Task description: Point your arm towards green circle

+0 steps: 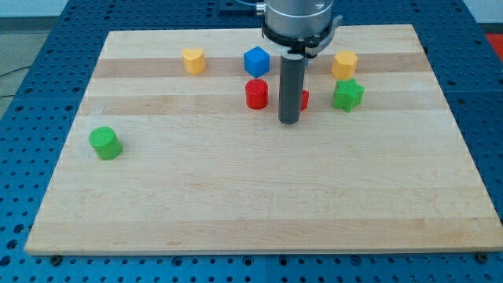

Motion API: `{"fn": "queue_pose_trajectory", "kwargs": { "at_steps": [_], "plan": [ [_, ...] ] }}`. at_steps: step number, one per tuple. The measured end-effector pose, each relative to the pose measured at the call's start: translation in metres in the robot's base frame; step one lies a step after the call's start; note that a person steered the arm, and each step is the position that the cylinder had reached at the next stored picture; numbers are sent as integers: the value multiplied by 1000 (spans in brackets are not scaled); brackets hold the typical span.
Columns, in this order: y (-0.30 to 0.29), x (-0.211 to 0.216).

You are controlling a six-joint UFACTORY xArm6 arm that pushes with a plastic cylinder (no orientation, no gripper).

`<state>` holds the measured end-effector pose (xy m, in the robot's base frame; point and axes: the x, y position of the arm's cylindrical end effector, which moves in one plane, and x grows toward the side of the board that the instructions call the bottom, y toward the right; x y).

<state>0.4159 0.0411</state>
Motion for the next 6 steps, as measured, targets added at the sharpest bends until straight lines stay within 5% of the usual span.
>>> {"fn": "queue_pose_trajectory", "kwargs": {
  "at_steps": [3,4,5,6],
  "plan": [
    [-7,11],
    [-72,105],
    [-175,148],
    [-249,120]
  ]
}}
